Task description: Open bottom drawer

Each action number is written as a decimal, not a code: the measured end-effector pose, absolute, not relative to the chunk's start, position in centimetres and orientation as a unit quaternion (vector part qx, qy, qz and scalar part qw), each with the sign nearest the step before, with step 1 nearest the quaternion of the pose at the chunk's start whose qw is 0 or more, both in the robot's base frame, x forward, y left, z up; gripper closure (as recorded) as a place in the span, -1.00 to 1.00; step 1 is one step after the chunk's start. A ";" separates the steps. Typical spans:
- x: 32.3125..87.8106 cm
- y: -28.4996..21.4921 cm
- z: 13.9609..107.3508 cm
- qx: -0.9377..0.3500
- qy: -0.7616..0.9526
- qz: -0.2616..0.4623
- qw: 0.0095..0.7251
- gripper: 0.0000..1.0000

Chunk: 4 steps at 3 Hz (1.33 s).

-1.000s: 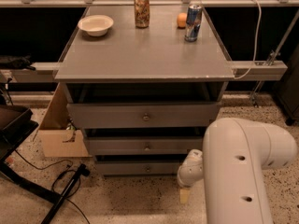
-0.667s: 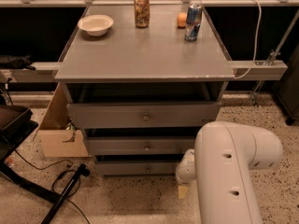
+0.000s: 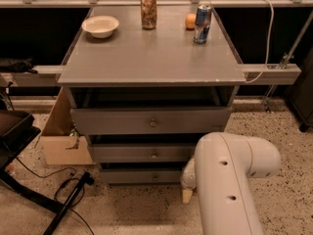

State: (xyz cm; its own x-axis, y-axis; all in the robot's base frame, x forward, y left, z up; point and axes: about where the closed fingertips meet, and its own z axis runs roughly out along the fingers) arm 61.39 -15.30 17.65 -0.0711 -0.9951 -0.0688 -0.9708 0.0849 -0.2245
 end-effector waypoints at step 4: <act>63.9 -13.7 14.1 -0.653 0.749 -0.054 0.102 -0.23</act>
Offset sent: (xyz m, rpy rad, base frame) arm 0.0698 0.0203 0.0001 0.0322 -0.0875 -0.0354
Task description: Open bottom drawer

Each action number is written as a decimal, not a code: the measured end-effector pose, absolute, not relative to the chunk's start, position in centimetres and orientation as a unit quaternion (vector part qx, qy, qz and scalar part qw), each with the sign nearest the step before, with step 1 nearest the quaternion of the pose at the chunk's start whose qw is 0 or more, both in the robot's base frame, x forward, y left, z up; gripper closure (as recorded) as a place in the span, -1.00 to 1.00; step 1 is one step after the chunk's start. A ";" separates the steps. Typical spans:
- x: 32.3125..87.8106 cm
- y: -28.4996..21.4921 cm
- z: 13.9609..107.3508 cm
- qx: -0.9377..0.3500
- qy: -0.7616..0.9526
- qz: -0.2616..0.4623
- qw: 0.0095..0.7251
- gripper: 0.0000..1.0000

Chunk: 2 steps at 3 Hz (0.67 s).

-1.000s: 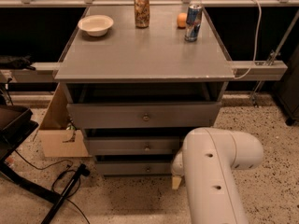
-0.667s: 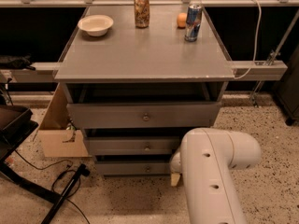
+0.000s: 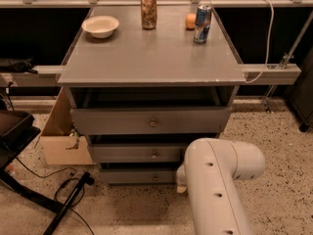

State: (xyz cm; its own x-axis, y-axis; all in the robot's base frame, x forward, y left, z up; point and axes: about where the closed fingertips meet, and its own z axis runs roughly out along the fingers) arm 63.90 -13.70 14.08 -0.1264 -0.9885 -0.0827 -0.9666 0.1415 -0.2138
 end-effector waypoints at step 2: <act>63.4 -14.2 14.7 -0.651 0.752 -0.052 0.094 0.86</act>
Offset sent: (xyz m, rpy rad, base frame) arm -0.1204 -0.1167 -0.0136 -0.2184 0.2378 -0.0548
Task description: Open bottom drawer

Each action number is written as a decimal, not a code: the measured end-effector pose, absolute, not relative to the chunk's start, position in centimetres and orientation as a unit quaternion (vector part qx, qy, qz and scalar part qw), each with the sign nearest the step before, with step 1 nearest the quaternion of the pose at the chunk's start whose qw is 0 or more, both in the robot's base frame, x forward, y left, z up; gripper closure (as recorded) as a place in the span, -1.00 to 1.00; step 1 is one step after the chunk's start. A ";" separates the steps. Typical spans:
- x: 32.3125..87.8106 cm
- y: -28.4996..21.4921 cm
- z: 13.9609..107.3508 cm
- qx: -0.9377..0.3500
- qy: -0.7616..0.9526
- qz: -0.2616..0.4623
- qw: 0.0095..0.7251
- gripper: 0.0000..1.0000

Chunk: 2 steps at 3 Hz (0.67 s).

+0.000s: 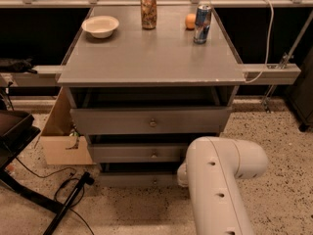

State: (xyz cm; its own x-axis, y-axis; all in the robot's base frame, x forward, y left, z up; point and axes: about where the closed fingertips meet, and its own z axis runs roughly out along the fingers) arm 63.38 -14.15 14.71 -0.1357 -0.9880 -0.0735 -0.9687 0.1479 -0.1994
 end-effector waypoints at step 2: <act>62.9 -14.3 16.1 -0.654 0.750 -0.050 0.087 1.00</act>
Offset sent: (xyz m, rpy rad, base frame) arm -0.1908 -0.1135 0.1285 -0.3853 0.4694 0.3580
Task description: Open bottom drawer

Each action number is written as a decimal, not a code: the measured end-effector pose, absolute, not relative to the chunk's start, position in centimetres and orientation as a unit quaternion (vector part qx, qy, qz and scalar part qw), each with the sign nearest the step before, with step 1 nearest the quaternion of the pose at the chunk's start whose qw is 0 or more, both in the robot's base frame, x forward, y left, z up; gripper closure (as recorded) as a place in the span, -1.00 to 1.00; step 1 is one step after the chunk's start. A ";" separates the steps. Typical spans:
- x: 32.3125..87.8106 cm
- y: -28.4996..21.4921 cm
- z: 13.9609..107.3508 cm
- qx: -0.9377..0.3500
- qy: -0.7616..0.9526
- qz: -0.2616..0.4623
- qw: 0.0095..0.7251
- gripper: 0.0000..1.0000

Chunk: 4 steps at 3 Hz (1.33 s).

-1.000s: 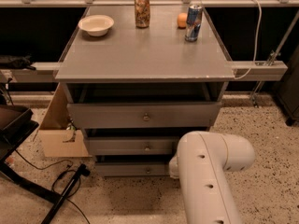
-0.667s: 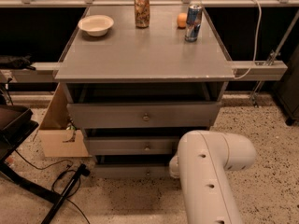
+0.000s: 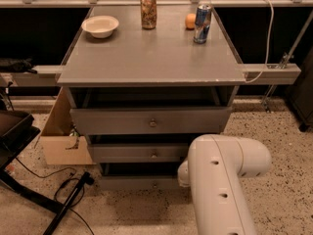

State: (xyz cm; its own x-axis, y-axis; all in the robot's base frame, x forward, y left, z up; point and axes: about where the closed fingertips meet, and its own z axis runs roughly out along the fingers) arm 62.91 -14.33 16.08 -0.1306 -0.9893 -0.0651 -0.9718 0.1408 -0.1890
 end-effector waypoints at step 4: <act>59.9 -15.6 16.9 -0.659 0.750 -0.033 0.051 1.00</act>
Offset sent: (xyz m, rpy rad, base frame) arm -0.2953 -0.1543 0.1297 -0.3044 0.7594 0.1608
